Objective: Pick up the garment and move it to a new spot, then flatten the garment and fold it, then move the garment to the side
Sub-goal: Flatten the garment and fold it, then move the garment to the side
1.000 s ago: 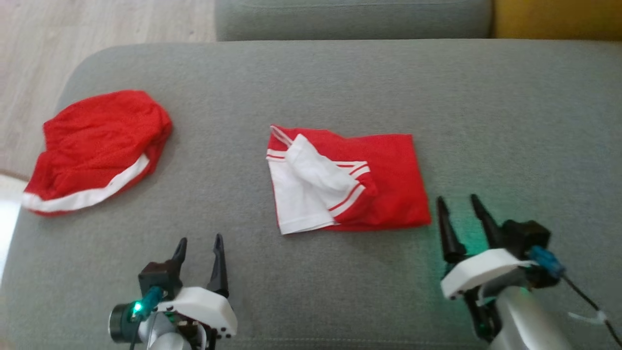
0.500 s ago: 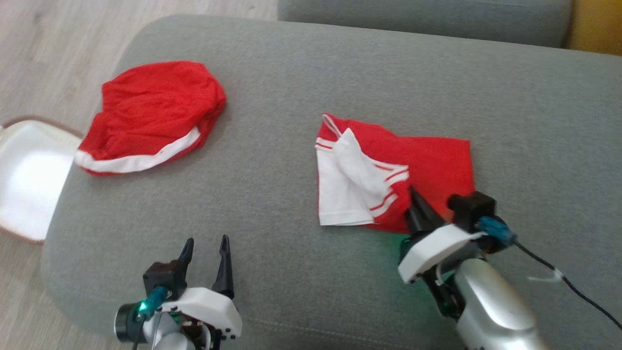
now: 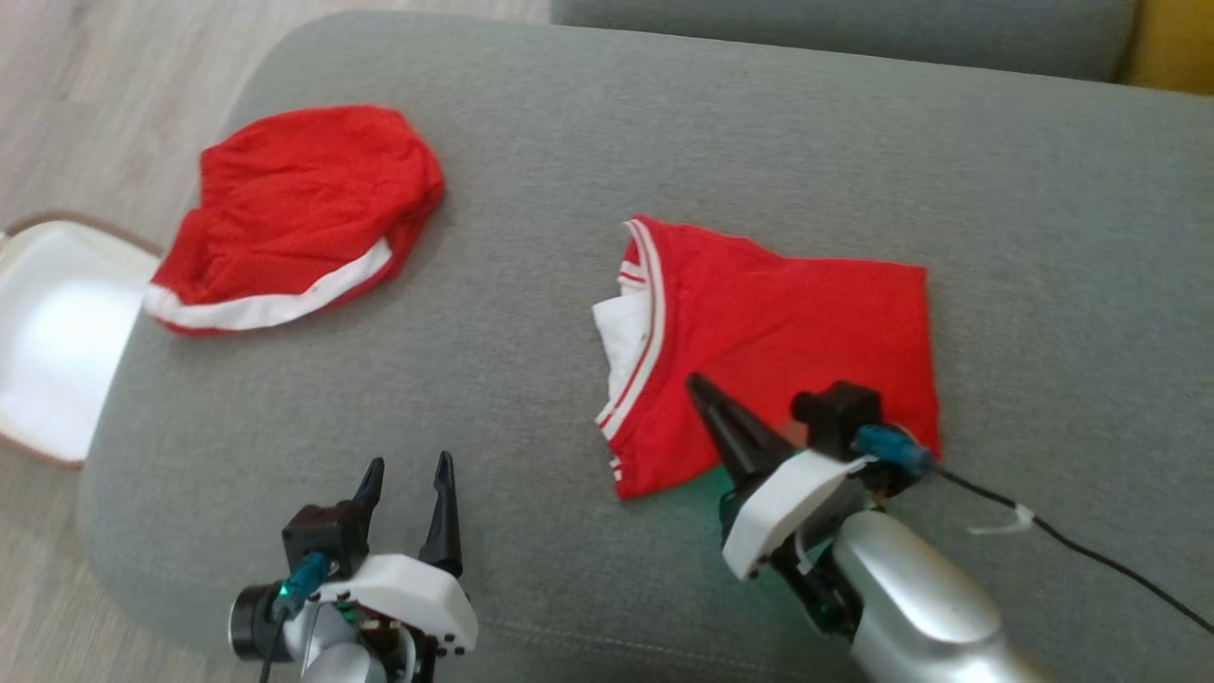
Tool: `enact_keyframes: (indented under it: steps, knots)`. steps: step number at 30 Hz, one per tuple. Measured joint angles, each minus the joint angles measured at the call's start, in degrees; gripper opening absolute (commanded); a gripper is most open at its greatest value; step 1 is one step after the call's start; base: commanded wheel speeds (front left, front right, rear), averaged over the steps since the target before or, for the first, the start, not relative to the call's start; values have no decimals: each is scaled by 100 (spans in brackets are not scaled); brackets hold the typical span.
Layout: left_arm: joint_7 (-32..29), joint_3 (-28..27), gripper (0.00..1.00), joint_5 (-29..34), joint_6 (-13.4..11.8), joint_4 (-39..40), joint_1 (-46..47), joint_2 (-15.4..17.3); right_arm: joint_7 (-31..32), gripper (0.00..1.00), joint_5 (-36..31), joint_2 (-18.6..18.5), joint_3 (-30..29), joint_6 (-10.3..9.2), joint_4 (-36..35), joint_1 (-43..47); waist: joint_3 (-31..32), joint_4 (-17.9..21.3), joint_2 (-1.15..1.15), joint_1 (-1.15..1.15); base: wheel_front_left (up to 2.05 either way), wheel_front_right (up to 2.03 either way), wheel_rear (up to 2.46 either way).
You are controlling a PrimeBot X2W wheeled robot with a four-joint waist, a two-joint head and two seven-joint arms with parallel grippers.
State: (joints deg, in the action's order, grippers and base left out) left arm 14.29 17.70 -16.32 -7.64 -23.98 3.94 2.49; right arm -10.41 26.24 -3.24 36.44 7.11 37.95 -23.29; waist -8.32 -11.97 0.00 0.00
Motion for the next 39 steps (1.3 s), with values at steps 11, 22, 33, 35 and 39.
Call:
enact_keyframes:
  steps: [11, 22, 33, 35, 39]
  knots:
    - [0, -209, 100, 11, -34, 37, 14, 0, -378, 0, -354, -3, -1556, 0, 497, -57, 129, 775, 0, 0, 0, 0, 0]
    - [0, -573, 100, 164, -44, 82, -21, -1, -389, 100, -1213, 4, -3299, 0, 8, 803, 308, 1336, 0, 0, 0, 0, 0]
    - [0, -739, 100, 264, -36, 153, -257, -2, -389, 100, -1137, 15, -3335, 0, -271, 1081, 401, 1335, 0, 0, 0, 0, 0]
    - [0, -731, 100, 264, -35, 156, -255, -2, -389, 100, -1110, 22, -3310, 0, -291, 1084, 376, 1302, 0, 0, 0, 0, 0]
    - [0, -698, 100, 263, -33, 179, -244, -1, -390, 100, -1062, 23, -3232, 0, -285, 1078, 307, 1230, 0, 0, 0, 0, 0]
